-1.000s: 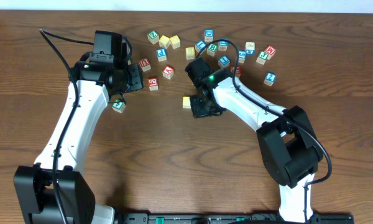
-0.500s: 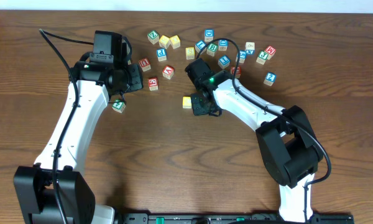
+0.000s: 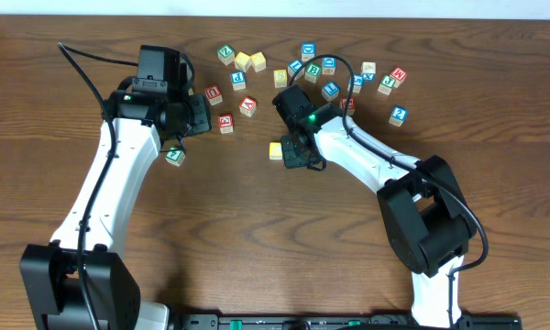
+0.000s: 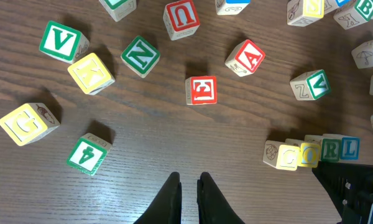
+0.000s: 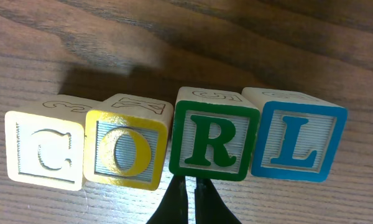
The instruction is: Spell out CORL
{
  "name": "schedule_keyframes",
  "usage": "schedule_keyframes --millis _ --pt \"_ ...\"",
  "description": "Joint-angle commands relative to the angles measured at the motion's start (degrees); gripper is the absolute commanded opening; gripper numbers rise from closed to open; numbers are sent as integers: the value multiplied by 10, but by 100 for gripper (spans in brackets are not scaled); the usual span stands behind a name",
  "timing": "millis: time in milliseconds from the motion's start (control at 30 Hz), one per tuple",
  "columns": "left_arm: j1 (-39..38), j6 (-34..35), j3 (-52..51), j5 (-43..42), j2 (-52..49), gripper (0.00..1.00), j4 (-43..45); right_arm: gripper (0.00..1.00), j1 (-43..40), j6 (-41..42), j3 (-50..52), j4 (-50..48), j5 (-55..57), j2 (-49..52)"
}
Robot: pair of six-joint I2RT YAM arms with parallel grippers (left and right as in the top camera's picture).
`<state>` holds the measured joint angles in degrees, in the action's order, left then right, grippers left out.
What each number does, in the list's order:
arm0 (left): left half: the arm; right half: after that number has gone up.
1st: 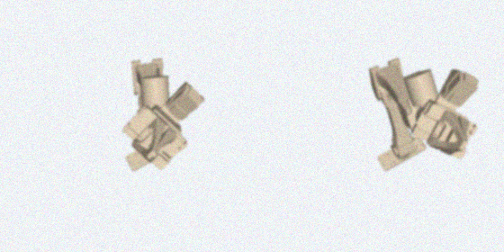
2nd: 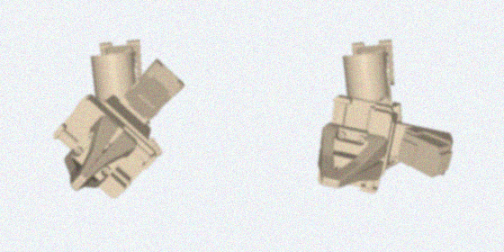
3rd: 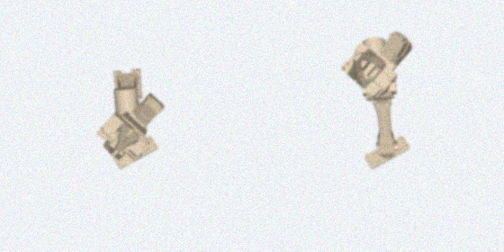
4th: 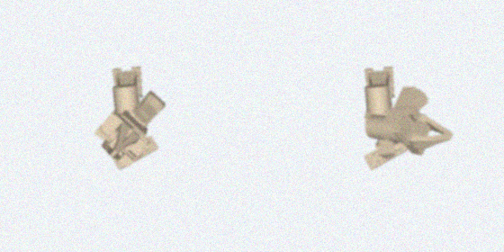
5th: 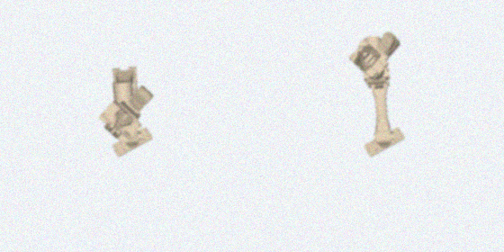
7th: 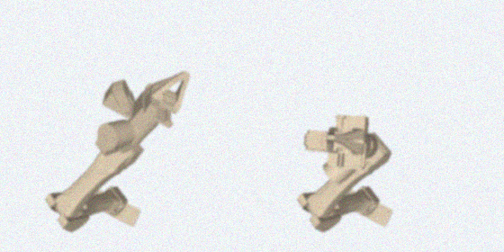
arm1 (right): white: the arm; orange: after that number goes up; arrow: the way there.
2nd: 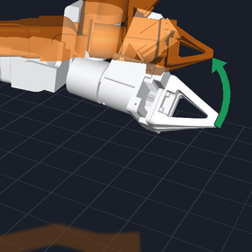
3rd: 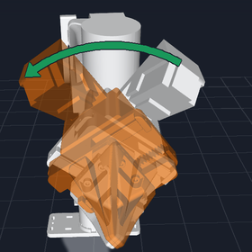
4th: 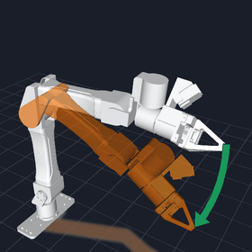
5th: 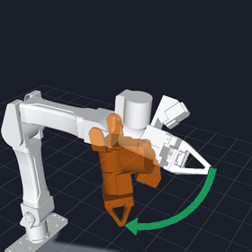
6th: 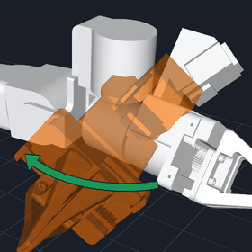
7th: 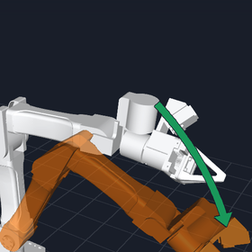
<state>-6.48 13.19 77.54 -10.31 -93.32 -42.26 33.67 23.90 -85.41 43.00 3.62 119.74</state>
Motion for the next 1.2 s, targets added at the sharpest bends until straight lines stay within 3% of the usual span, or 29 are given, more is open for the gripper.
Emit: schedule_keyframes --millis 0,400,1167 --pt "0 -9 13 7 5 11 -4 1 4 9 3 3 4 -20" --pt "0 -9 13 7 5 10 -6 2 15 9 3 12 -40 -44" --pt "0 -9 7 7 5 10 -6 2 44 19 4 -5 -12 -19"
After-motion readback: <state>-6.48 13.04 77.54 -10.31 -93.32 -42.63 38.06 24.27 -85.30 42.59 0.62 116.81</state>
